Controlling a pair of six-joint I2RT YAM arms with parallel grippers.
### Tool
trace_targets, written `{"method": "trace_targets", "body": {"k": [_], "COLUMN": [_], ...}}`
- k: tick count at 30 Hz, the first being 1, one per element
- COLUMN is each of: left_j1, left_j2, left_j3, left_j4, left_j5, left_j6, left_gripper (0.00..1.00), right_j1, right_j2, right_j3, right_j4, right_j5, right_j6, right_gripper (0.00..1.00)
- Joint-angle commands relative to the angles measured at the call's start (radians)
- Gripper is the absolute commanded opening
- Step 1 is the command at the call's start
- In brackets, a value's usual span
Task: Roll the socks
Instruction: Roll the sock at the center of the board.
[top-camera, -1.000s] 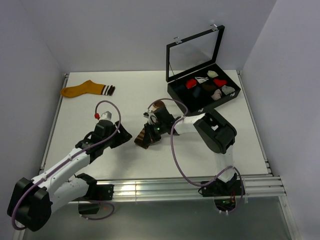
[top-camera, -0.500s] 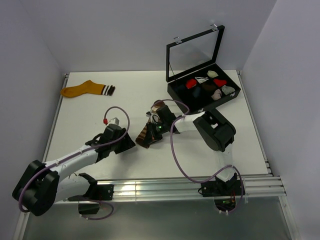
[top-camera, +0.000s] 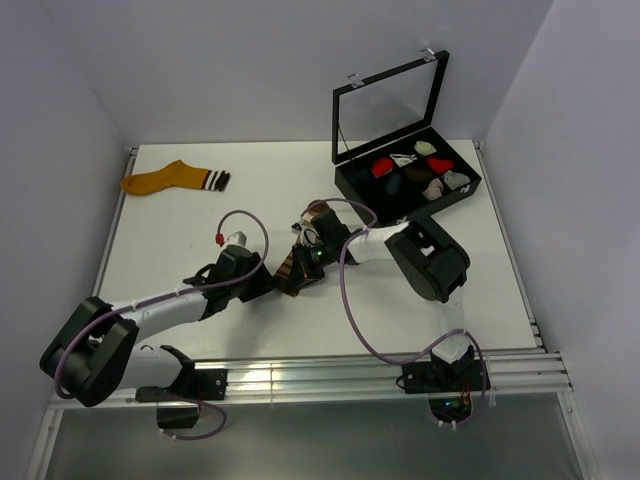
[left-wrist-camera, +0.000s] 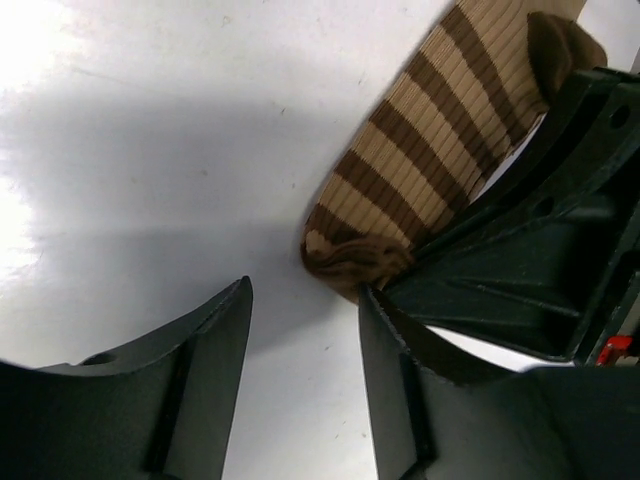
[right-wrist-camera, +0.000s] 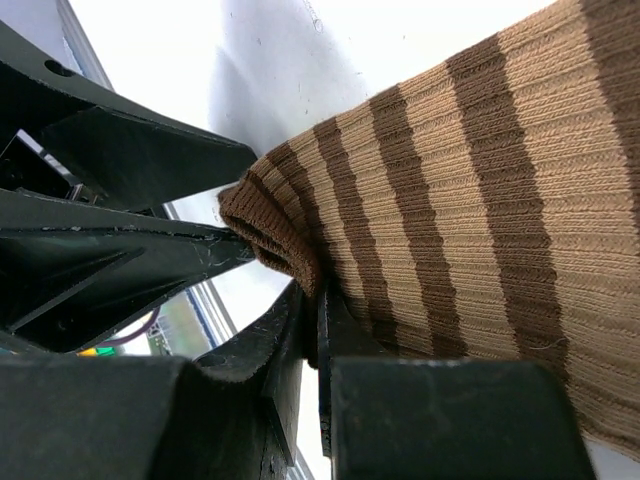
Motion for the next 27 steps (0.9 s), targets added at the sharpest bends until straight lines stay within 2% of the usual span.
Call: {"method": "trace_targets", "body": {"k": [1,6,11,17,20,27], "left_j1": [-0.005,-0.005,-0.005,-0.007,-0.005,-0.005], "left_j2": [0.048,0.094,0.151,0.202,0.219,0.239], "left_j3": [0.014,0.032,0.052,0.081,0.098,0.132], "left_j4": [-0.005,-0.018,-0.025,-0.087,-0.108,-0.122], "left_j5": [-0.02,-0.043,-0.045,-0.054,-0.06,-0.058], "left_j6": [-0.001,0.003,0.016,0.035,0.049,0.082], "left_gripper": [0.52,0.46,0.35,0.29,0.27,0.28], "right_j1": [-0.006,-0.006,-0.006,0.006,0.02,0.049], "right_j2": [0.033,0.03,0.019,-0.051,-0.109,-0.263], "right_j3": [0.016,0.027,0.032,0.019,0.004,-0.08], "right_j4": [-0.053,-0.077,-0.095,-0.114,-0.13,-0.127], "right_j5": [0.051,0.06,0.075,0.134,0.198,0.393], "right_j6": [-0.032,-0.042,-0.055,-0.105,-0.136,-0.181], "right_gripper": [0.0,0.01,0.05,0.34,0.44,0.55]}}
